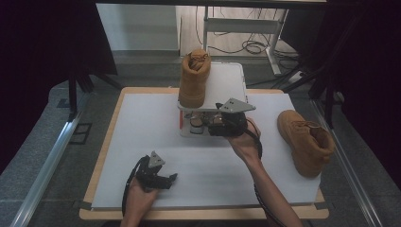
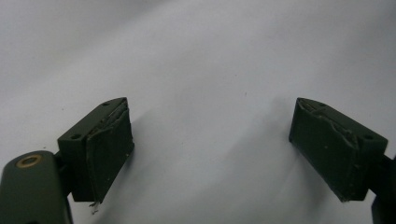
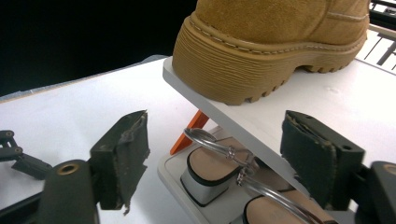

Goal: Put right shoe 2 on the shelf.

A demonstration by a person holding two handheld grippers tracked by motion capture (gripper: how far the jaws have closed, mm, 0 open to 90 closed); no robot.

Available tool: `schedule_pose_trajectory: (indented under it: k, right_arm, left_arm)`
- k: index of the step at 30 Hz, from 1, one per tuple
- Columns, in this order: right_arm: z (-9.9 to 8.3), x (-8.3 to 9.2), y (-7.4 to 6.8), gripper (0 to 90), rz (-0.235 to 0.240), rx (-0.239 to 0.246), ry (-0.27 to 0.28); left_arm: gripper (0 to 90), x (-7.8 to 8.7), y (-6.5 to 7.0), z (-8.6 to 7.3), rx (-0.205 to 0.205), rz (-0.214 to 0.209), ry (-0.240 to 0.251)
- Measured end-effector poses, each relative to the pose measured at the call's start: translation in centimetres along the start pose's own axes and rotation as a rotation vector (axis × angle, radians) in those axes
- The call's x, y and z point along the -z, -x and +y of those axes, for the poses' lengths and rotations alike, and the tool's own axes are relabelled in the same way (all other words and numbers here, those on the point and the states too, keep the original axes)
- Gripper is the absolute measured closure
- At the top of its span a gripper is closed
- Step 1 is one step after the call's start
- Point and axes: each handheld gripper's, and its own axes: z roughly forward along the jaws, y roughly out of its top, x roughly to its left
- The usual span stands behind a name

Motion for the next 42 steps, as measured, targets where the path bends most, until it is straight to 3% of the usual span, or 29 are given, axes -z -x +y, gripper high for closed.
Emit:
schedule_pose_trajectory:
  k: [9,20,42]
  right_arm:
    - [-1.0,1.1,0.1,14.3,0.008,-0.007,-0.015]
    - [-2.5,2.6,0.6,12.0,-0.009,-0.027,-0.029]
    - [-7.6,6.0,1.6,0.1,-0.065,-0.078,-0.082]
  left_arm:
    - [13.2,0.0,0.0,0.0,-0.002,0.001,-0.005]
    - [13.2,0.0,0.0,0.0,0.0,0.0,-0.003]
    - [13.2,0.0,0.0,0.0,0.001,0.001,-0.001]
